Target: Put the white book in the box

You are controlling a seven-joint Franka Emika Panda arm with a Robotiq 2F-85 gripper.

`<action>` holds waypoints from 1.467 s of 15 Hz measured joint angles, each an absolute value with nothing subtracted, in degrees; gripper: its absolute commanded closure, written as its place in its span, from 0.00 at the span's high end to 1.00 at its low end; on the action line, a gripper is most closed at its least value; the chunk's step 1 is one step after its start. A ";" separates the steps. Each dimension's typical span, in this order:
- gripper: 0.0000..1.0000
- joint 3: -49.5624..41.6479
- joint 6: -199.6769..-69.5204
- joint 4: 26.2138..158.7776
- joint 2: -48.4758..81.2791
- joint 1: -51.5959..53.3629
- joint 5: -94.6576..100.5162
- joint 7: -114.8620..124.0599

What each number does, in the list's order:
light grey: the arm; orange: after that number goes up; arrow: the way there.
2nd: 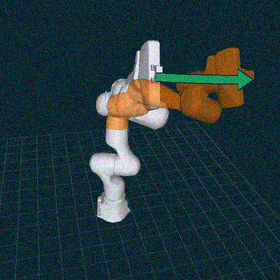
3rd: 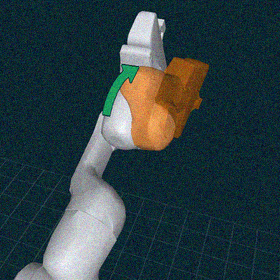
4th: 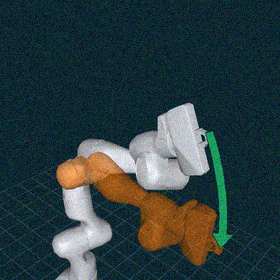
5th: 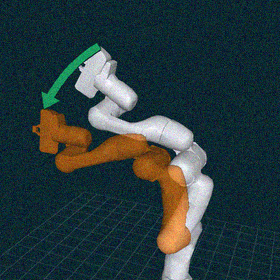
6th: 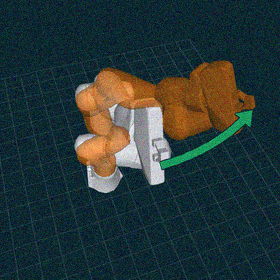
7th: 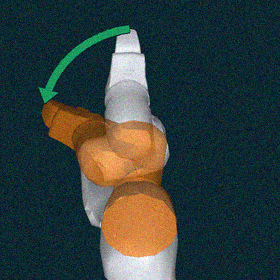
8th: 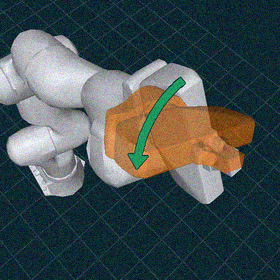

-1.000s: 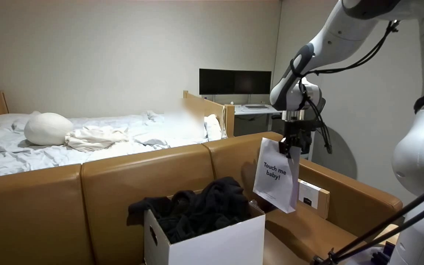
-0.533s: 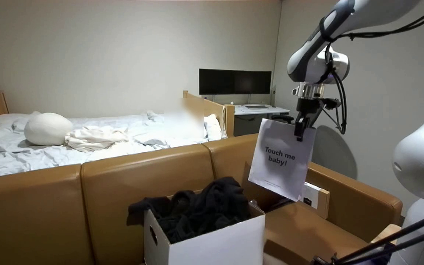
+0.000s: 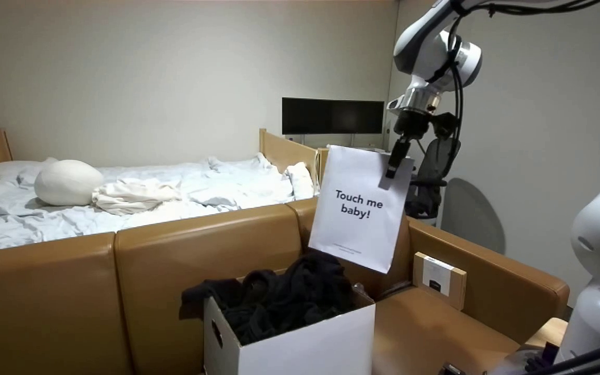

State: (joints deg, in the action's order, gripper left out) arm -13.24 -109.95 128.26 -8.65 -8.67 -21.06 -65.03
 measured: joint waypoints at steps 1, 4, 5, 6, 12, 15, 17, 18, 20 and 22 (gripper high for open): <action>0.03 -12.51 -108.26 127.34 -7.49 -6.97 -22.51 -65.04; 0.03 -9.12 -103.59 124.31 -2.62 -3.10 -23.45 -64.96; 0.03 -7.92 -103.08 123.51 -0.90 -2.40 -23.45 -64.57; 0.02 -6.80 -103.07 122.85 0.83 -1.88 -23.45 -64.14; 0.02 -2.60 -105.71 118.52 8.76 -1.56 -25.42 -63.34; 0.02 -0.45 -110.67 116.86 10.38 -1.30 -25.58 -62.40; 0.02 1.06 -115.85 116.59 11.11 -1.16 -26.45 -60.64; 0.02 1.70 -118.11 116.47 11.50 -1.08 -26.49 -59.66; 0.02 2.45 -120.34 115.50 13.00 -0.92 -25.77 -57.18; 0.02 2.47 -120.36 113.17 15.99 -0.83 -23.39 -53.28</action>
State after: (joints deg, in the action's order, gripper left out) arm 2.47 -120.36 113.17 15.99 -0.83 -23.39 -53.28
